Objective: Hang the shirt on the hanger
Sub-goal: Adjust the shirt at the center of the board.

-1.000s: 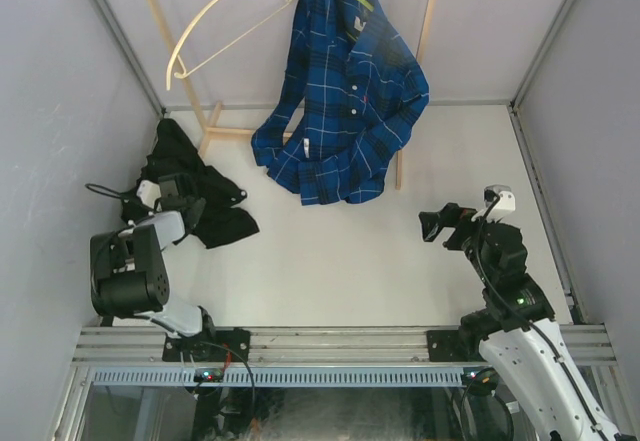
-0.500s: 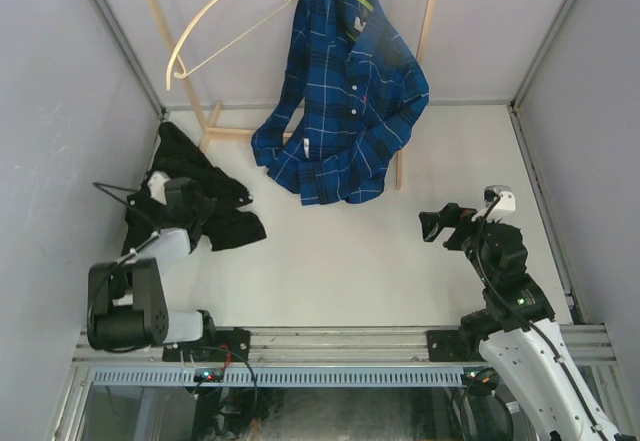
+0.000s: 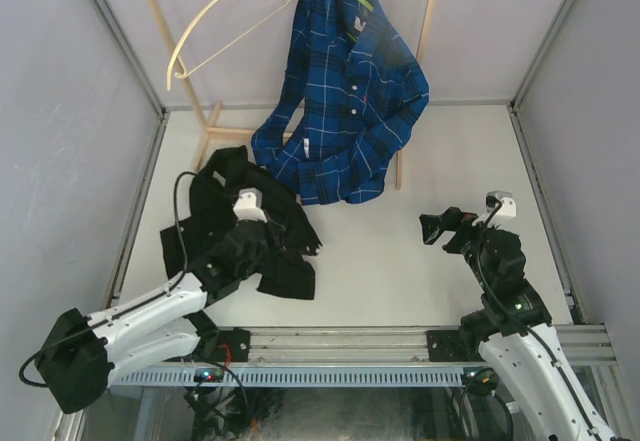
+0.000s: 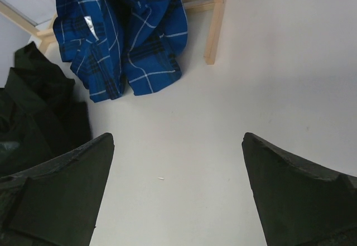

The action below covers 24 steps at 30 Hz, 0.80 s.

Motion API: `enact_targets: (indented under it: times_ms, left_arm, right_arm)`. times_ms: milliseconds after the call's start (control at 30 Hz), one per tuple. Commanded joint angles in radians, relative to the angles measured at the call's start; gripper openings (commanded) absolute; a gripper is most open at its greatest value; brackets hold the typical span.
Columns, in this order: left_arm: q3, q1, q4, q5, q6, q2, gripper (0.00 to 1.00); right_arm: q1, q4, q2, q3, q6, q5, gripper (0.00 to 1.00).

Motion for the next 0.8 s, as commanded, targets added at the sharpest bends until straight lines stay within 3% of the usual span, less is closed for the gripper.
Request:
enact_targets:
  times_ms: [0, 233, 400, 500, 633, 767]
  left_arm:
    - [0.060, -0.109, 0.068, -0.013, 0.159, 0.008, 0.00]
    - [0.280, -0.276, 0.075, 0.162, 0.362, 0.109, 0.00]
    - [0.465, -0.325, 0.098, 0.431, 0.395, 0.242, 0.00]
    - [0.555, -0.361, 0.073, 0.505, 0.424, 0.304, 0.00]
    - [0.518, -0.358, 0.127, 0.492, 0.395, 0.300, 0.00]
    - [0.404, -0.269, 0.168, 0.511, 0.304, 0.245, 0.07]
  right_arm:
    - [-0.004, 0.067, -0.017, -0.006, 0.057, 0.033, 0.96]
    - [-0.004, 0.016, -0.047, -0.009, 0.117, 0.089, 0.96]
    - [-0.004, -0.027, -0.085, -0.011, 0.136, 0.120, 0.96]
    - [-0.004, -0.052, -0.111, -0.011, 0.148, 0.136, 0.96]
    - [-0.004, -0.083, -0.135, -0.017, 0.155, 0.157, 0.96]
    - [-0.005, -0.094, -0.136, -0.017, 0.148, 0.160, 0.96]
